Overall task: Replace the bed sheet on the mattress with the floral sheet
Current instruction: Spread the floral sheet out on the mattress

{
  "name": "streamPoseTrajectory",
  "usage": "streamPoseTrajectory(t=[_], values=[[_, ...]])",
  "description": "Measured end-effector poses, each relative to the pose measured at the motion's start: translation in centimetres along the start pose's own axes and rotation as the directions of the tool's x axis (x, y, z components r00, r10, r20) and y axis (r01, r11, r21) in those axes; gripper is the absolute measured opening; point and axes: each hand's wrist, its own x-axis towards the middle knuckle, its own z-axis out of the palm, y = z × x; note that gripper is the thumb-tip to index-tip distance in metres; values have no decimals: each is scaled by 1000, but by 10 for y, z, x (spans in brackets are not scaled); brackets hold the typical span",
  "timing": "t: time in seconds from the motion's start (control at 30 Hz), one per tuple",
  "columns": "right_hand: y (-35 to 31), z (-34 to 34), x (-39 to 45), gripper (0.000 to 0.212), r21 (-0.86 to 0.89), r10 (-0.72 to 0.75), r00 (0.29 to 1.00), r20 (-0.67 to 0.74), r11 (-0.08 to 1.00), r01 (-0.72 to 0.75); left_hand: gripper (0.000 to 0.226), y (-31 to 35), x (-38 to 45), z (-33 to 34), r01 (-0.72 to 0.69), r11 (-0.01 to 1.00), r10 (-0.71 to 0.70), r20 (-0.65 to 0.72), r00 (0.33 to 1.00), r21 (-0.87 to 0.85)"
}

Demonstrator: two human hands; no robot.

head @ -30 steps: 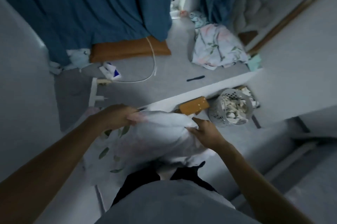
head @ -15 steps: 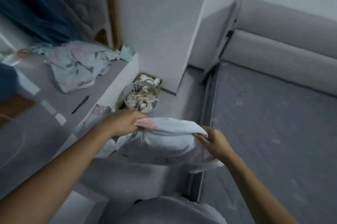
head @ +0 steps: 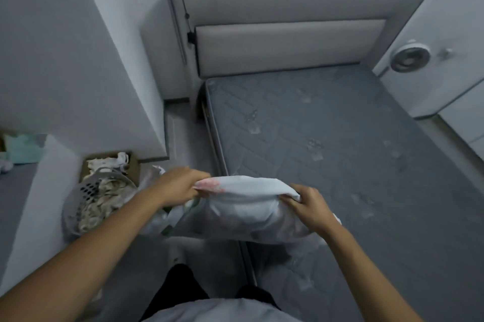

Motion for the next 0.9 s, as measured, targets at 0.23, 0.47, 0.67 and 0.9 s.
streamPoseTrajectory(t=[0.23,0.47,0.67,0.9], values=[[-16,10,72,48,87,217,969,-117,974,-208,20,-59,127,-67,-245,969,243,97,965,8],[-38,25,107,58,221,409,887,-216,905,-364,26,-87,229,-118,-421,897,393,192,899,135],[-22,28,121,57,328,545,786,-292,829,-453,21,-66,315,-129,-533,831,479,284,830,157],[7,1,159,47,361,608,744,-276,783,-506,17,-53,385,-131,-564,811,489,349,800,157]])
